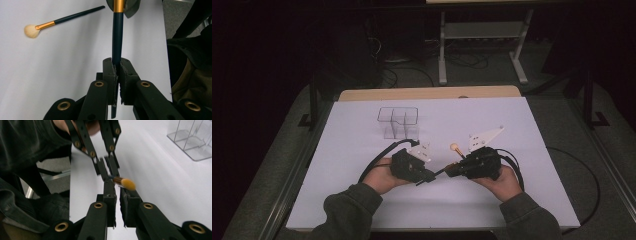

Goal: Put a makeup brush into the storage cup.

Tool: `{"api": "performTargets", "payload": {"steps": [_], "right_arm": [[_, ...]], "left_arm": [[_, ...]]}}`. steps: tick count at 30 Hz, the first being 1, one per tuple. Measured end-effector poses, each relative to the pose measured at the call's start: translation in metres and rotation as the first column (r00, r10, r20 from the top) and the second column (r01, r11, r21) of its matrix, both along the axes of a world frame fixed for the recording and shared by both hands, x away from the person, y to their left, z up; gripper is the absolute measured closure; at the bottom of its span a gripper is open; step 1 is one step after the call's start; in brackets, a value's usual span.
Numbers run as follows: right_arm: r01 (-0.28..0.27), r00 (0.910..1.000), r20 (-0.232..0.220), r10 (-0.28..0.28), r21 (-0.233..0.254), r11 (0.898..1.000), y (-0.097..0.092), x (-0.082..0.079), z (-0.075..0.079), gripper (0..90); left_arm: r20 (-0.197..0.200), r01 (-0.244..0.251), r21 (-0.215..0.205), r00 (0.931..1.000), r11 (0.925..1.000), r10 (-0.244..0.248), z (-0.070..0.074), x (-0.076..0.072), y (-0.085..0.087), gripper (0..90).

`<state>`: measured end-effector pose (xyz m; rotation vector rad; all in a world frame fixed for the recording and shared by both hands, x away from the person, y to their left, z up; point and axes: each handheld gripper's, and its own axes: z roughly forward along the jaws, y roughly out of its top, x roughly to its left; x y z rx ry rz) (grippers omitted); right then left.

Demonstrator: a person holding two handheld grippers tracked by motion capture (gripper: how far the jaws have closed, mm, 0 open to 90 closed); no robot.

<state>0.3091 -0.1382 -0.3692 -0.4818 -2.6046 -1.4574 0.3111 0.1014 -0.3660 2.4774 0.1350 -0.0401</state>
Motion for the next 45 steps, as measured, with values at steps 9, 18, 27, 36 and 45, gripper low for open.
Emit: {"api": "performTargets", "payload": {"steps": [9,18,27,36,45], "right_arm": [[0.002,1.0,0.0,-0.002,0.014,1.0,0.003,0.001,0.003,81.9],[-0.004,1.0,0.006,0.004,0.037,0.999,0.008,0.002,0.006,81.9],[0.003,1.0,0.006,-0.003,0.041,0.999,0.014,0.002,0.008,82.1],[-0.005,0.9998,0.018,0.004,0.028,1.0,0.019,0.001,0.011,83.1],[-0.022,0.9997,0.011,0.022,-0.015,1.0,0.023,0.004,0.017,83.3]], "left_arm": [[-0.003,0.0,0.003,1.0,1.0,0.0,-0.001,0.001,-0.003,84.4],[-0.008,-0.005,0.003,1.0,1.0,0.005,-0.001,-0.001,-0.006,84.3],[-0.012,-0.01,0.002,0.9999,0.9999,0.01,-0.002,0.0,-0.008,84.1],[-0.022,0.001,-0.006,0.9998,1.0,-0.001,-0.003,-0.002,-0.01,82.8],[0.001,-0.017,-0.01,0.9998,0.9998,0.017,-0.002,-0.004,-0.005,74.7]]}}
